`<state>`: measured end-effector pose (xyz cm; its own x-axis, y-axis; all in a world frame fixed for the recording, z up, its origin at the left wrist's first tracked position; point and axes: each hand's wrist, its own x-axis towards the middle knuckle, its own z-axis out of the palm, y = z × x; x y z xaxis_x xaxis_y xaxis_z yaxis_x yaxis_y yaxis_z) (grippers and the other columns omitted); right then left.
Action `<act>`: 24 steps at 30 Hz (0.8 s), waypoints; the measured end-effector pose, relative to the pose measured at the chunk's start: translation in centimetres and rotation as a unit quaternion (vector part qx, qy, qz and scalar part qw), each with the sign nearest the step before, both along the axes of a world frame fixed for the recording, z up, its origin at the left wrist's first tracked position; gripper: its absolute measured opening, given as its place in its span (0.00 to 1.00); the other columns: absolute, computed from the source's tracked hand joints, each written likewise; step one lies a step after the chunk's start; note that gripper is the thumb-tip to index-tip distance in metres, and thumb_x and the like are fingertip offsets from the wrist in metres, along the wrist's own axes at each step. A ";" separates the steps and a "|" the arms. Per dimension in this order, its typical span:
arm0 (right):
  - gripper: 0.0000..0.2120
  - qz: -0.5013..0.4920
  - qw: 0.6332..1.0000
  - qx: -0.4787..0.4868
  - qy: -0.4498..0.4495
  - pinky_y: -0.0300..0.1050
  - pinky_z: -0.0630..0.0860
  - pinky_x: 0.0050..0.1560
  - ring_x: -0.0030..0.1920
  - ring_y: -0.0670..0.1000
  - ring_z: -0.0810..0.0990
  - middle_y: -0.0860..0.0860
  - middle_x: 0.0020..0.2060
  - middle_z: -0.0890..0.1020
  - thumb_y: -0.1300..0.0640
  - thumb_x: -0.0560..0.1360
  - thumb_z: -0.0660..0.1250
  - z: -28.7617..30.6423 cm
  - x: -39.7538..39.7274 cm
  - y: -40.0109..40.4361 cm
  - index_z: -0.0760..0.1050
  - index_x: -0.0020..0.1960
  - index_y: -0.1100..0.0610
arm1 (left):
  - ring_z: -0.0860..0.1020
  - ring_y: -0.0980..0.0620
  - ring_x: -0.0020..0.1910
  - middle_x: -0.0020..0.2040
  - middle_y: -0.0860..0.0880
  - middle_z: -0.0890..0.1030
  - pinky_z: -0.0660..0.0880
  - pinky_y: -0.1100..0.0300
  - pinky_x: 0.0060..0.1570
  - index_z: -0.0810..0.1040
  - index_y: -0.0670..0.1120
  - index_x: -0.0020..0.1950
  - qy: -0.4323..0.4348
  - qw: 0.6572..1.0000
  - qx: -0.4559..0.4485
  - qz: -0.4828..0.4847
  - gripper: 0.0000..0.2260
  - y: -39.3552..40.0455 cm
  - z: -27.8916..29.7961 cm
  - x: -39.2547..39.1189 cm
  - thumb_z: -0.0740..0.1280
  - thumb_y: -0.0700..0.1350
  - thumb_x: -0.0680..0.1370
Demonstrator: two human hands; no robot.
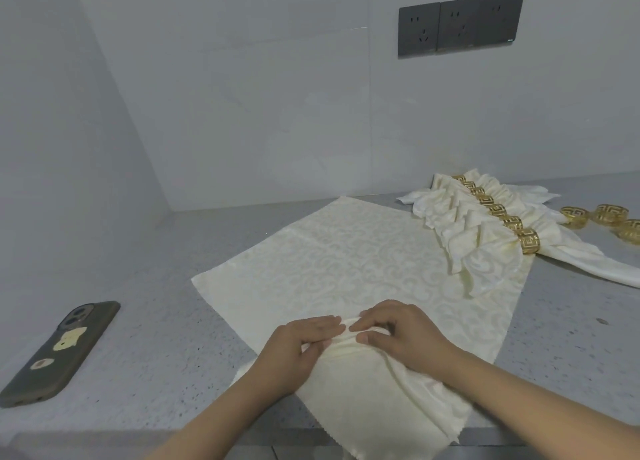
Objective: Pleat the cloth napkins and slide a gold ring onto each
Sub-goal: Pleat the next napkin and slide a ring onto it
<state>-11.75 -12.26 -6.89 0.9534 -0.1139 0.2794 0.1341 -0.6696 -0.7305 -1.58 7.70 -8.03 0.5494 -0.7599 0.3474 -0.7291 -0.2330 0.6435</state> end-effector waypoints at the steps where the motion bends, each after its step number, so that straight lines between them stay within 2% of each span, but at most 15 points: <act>1: 0.06 0.007 1.000 0.011 -0.001 0.28 0.68 0.50 0.51 0.36 0.76 0.40 0.46 0.81 0.55 0.72 0.73 -0.1 0.1 0.0 0.84 0.47 0.47 | 0.68 0.75 0.61 0.58 0.69 0.75 0.63 0.75 0.63 0.80 0.61 0.57 -0.003 1.000 0.003 0.001 0.18 -0.1 0.2 -0.1 0.64 0.37 0.78; 2: 0.05 0.013 1.000 0.017 -0.004 0.29 0.69 0.49 0.50 0.37 0.77 0.41 0.46 0.80 0.56 0.72 0.73 -0.1 0.1 0.0 0.84 0.47 0.48 | 0.68 0.74 0.62 0.61 0.63 0.76 0.62 0.75 0.63 0.82 0.57 0.56 -0.029 0.999 0.013 -0.002 0.17 -0.3 0.4 -0.2 0.63 0.37 0.77; 4: 0.05 0.015 1.000 -0.001 -0.013 0.29 0.69 0.49 0.50 0.38 0.76 0.38 0.47 0.79 0.56 0.72 0.72 -0.3 0.2 0.1 0.84 0.47 0.49 | 0.71 0.65 0.64 0.62 0.55 0.78 0.60 0.71 0.62 0.83 0.54 0.56 -0.158 0.986 0.051 -0.010 0.15 -0.6 0.7 0.0 0.61 0.41 0.76; 6: 0.05 0.014 0.999 -0.043 -0.027 0.30 0.69 0.52 0.52 0.37 0.75 0.34 0.45 0.78 0.53 0.73 0.70 -0.6 0.2 0.2 0.84 0.48 0.48 | 0.75 0.58 0.62 0.59 0.53 0.81 0.61 0.63 0.58 0.84 0.55 0.52 -0.275 0.958 0.078 -0.021 0.15 -0.6 0.9 0.2 0.59 0.44 0.74; 9: 0.08 0.013 0.995 -0.092 -0.038 0.30 0.69 0.53 0.52 0.38 0.75 0.34 0.44 0.78 0.50 0.74 0.67 -0.4 -0.1 0.3 0.82 0.50 0.46 | 0.79 0.57 0.52 0.50 0.56 0.84 0.65 0.61 0.54 0.85 0.52 0.46 -0.340 0.935 0.087 -0.046 0.14 -1.0 1.5 -0.1 0.63 0.39 0.69; 11: 0.06 0.012 0.994 -0.100 -0.039 0.35 0.72 0.53 0.51 0.40 0.76 0.37 0.44 0.81 0.50 0.74 0.67 -0.2 -0.4 0.2 0.80 0.50 0.46 | 0.80 0.56 0.45 0.44 0.53 0.84 0.71 0.62 0.53 0.85 0.48 0.43 -0.333 0.937 0.099 -0.048 0.14 -1.2 1.5 -0.5 0.60 0.39 0.68; 12: 0.05 0.012 0.994 -0.099 -0.040 0.38 0.73 0.52 0.51 0.41 0.77 0.39 0.45 0.82 0.50 0.74 0.67 0.0 -0.5 0.2 0.79 0.48 0.46 | 0.80 0.56 0.46 0.44 0.52 0.84 0.74 0.62 0.54 0.85 0.48 0.43 -0.316 0.942 0.101 -0.041 0.16 -1.3 1.4 -0.6 0.58 0.41 0.68; 14: 0.05 0.019 0.994 -0.103 -0.043 0.39 0.74 0.52 0.51 0.42 0.78 0.41 0.44 0.82 0.49 0.73 0.65 0.1 -0.7 0.2 0.79 0.46 0.46 | 0.81 0.55 0.52 0.50 0.50 0.85 0.75 0.62 0.57 0.85 0.47 0.47 -0.254 0.962 0.095 -0.029 0.17 -1.0 0.7 -0.6 0.58 0.43 0.70; 16: 0.09 0.034 0.991 -0.124 -0.039 0.38 0.75 0.52 0.52 0.43 0.79 0.41 0.44 0.83 0.48 0.73 0.61 0.2 -0.8 0.2 0.79 0.46 0.47 | 0.79 0.55 0.58 0.57 0.48 0.82 0.72 0.61 0.62 0.84 0.45 0.54 -0.186 0.978 0.091 -0.026 0.16 -0.6 0.5 -0.5 0.61 0.48 0.73; 19: 0.13 0.055 0.986 -0.153 -0.022 0.34 0.72 0.53 0.54 0.44 0.78 0.41 0.46 0.82 0.46 0.74 0.59 0.3 -0.8 -0.2 0.81 0.47 0.49 | 0.74 0.58 0.63 0.62 0.49 0.79 0.61 0.74 0.63 0.82 0.46 0.59 -0.140 0.983 0.115 -0.028 0.24 -0.4 1.3 -0.2 0.63 0.60 0.72; 21: 0.15 0.062 0.986 -0.156 -0.016 0.33 0.70 0.54 0.55 0.45 0.77 0.41 0.48 0.82 0.42 0.73 0.60 0.4 -0.8 -0.4 0.80 0.48 0.49 | 0.73 0.58 0.65 0.64 0.50 0.77 0.58 0.78 0.62 0.81 0.47 0.60 -0.138 0.981 0.127 -0.040 0.24 -0.5 1.8 0.1 0.65 0.61 0.72; 24: 0.18 0.069 0.984 -0.163 -0.006 0.40 0.72 0.55 0.56 0.45 0.76 0.42 0.49 0.81 0.36 0.70 0.63 0.3 -0.7 -0.5 0.79 0.49 0.47 | 0.71 0.57 0.66 0.66 0.50 0.75 0.58 0.76 0.63 0.80 0.47 0.62 -0.129 0.981 0.140 -0.040 0.23 -0.7 2.0 0.2 0.63 0.60 0.73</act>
<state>-12.43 -12.73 -6.55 0.9498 0.1134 0.2916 0.2473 -0.8429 -0.4778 -1.41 7.03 -6.01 0.4048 -0.8830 0.2378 -0.8827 -0.3095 0.3535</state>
